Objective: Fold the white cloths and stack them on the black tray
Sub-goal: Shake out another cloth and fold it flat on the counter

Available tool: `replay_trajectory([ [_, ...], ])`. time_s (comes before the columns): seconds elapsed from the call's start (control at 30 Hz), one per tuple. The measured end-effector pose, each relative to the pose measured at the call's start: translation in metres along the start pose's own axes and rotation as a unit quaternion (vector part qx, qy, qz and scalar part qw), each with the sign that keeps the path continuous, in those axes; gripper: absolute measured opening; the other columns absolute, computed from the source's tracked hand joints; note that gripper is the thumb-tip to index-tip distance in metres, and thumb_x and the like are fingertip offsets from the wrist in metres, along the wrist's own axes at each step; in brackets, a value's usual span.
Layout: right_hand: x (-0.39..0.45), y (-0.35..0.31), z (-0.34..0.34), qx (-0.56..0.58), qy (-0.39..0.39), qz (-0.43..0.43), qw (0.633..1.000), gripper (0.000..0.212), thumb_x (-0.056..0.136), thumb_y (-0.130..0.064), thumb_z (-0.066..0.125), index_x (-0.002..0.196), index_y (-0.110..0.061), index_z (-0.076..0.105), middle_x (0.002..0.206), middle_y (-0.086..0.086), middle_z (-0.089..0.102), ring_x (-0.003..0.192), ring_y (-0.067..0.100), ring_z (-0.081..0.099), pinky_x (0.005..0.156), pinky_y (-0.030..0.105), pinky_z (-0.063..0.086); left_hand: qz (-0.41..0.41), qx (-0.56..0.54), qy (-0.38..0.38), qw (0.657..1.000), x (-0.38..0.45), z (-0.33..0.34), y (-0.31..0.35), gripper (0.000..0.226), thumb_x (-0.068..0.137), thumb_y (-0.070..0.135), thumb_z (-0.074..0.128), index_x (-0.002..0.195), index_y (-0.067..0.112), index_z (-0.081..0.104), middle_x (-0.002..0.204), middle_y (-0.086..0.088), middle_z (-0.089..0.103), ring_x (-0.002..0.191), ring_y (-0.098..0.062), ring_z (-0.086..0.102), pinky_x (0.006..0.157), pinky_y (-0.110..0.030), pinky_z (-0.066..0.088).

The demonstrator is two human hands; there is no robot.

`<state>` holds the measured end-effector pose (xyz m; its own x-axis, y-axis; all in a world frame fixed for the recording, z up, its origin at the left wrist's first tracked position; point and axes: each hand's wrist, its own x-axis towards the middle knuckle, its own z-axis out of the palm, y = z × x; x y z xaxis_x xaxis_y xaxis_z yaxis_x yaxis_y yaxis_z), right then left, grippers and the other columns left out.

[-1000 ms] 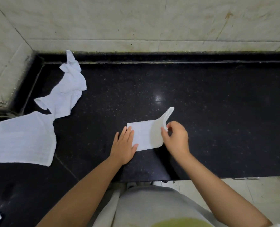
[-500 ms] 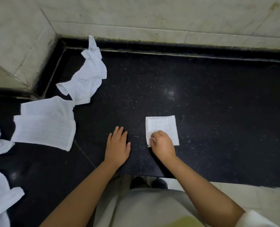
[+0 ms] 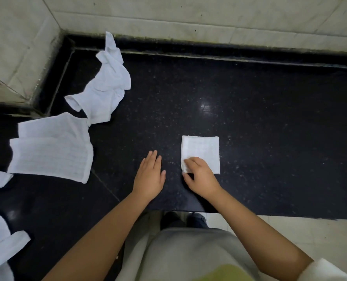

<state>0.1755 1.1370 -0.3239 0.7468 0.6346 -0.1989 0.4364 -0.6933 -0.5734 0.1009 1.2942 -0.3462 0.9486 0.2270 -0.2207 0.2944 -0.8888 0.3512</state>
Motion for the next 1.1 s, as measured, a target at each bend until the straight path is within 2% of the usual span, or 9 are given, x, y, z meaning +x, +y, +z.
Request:
replay_trajectory([
  [0.07, -0.009, 0.008, -0.012, -0.011, 0.009, -0.01, 1.0, 0.04, 0.083, -0.001, 0.056, 0.123, 0.003, 0.053, 0.124, 0.017, 0.056, 0.117, 0.031, 0.05, 0.1, 0.024, 0.034, 0.002, 0.004, 0.005, 1.0, 0.001, 0.003, -0.002, 0.053, 0.1, 0.027, 0.033, 0.146, 0.004, 0.02, 0.157, -0.011, 0.01, 0.146, -0.022, 0.005, 0.119, -0.031, 0.003],
  [0.17, -0.022, 0.029, -0.027, -0.102, 0.088, -0.007, 0.991, 0.045, 0.055, 0.015, 0.068, 0.097, 0.0, 0.067, 0.099, 0.016, 0.068, 0.091, 0.037, 0.064, 0.083, 0.043, 0.05, 0.012, -0.002, 0.029, 0.999, 0.001, 0.005, -0.001, 0.048, 0.096, 0.023, 0.041, 0.138, -0.001, 0.038, 0.149, -0.017, 0.032, 0.141, -0.029, 0.027, 0.116, -0.038, 0.02],
  [0.23, -0.025, 0.043, -0.032, -0.178, 0.068, -0.005, 0.982, 0.052, 0.039, 0.014, 0.075, 0.087, -0.007, 0.07, 0.092, 0.012, 0.07, 0.081, 0.036, 0.067, 0.064, 0.043, 0.055, 0.065, -0.002, 0.074, 0.995, 0.003, 0.009, 0.005, 0.044, 0.087, 0.024, 0.045, 0.12, -0.002, 0.058, 0.127, -0.019, 0.058, 0.12, -0.032, 0.055, 0.099, -0.042, 0.044],
  [0.3, -0.026, 0.048, -0.035, -0.207, 0.024, 0.0, 0.978, 0.054, 0.033, 0.012, 0.078, 0.083, -0.01, 0.07, 0.09, 0.011, 0.071, 0.075, 0.035, 0.068, 0.053, 0.038, 0.055, 0.134, 0.002, 0.118, 0.984, 0.007, 0.011, 0.014, 0.043, 0.082, 0.027, 0.042, 0.106, 0.001, 0.067, 0.109, -0.012, 0.068, 0.104, -0.027, 0.063, 0.084, -0.038, 0.054],
  [0.5, -0.016, 0.059, -0.044, -0.15, 0.004, -0.045, 0.988, 0.024, 0.059, 0.005, 0.059, 0.079, -0.003, 0.071, 0.081, 0.014, 0.071, 0.062, 0.033, 0.066, 0.052, 0.037, 0.058, 0.22, 0.062, 0.104, 0.968, 0.02, 0.021, 0.053, 0.038, 0.074, 0.04, 0.058, 0.097, 0.012, 0.069, 0.093, 0.001, 0.069, 0.086, -0.017, 0.064, 0.072, -0.028, 0.056],
  [0.67, -0.043, 0.062, -0.066, -0.03, 0.058, 0.011, 0.998, 0.024, 0.081, 0.0, 0.055, 0.102, 0.003, 0.067, 0.1, 0.02, 0.068, 0.09, 0.034, 0.065, 0.08, 0.038, 0.055, 0.241, 0.127, 0.107, 0.956, 0.031, 0.026, 0.086, 0.03, 0.053, 0.028, 0.083, 0.075, 0.018, 0.064, 0.07, 0.004, 0.063, 0.065, -0.016, 0.06, 0.06, -0.026, 0.045],
  [0.8, -0.093, 0.087, -0.106, 0.013, 0.101, 0.044, 0.994, 0.027, 0.083, 0.002, 0.051, 0.105, 0.001, 0.066, 0.104, 0.017, 0.068, 0.097, 0.029, 0.063, 0.085, 0.021, 0.044, 0.367, 0.134, 0.14, 0.91, 0.038, 0.034, 0.135, 0.013, 0.07, 0.016, 0.051, 0.078, 0.017, 0.042, 0.063, -0.001, 0.058, 0.06, -0.02, 0.049, 0.061, -0.027, 0.025],
  [0.97, -0.191, 0.154, -0.179, 0.031, 0.136, 0.082, 0.987, 0.029, 0.075, -0.011, 0.051, 0.094, -0.001, 0.069, 0.08, 0.013, 0.063, 0.071, 0.014, 0.055, 0.068, -0.003, 0.034, 0.534, 0.129, 0.154, 0.821, 0.038, 0.039, 0.258, 0.01, 0.077, 0.022, 0.046, 0.081, 0.014, 0.04, 0.062, -0.001, 0.057, 0.053, -0.018, 0.052, 0.046, -0.026, 0.036],
  [1.1, -0.286, 0.218, -0.232, -0.007, 0.196, 0.137, 0.971, 0.023, 0.079, -0.012, 0.066, 0.101, -0.005, 0.066, 0.084, 0.006, 0.056, 0.072, 0.012, 0.049, 0.066, 0.009, 0.035, 0.649, 0.093, 0.171, 0.736, 0.023, 0.055, 0.387, 0.014, 0.087, 0.027, 0.042, 0.091, 0.014, 0.046, 0.06, -0.001, 0.057, 0.05, -0.018, 0.052, 0.042, -0.024, 0.039],
])
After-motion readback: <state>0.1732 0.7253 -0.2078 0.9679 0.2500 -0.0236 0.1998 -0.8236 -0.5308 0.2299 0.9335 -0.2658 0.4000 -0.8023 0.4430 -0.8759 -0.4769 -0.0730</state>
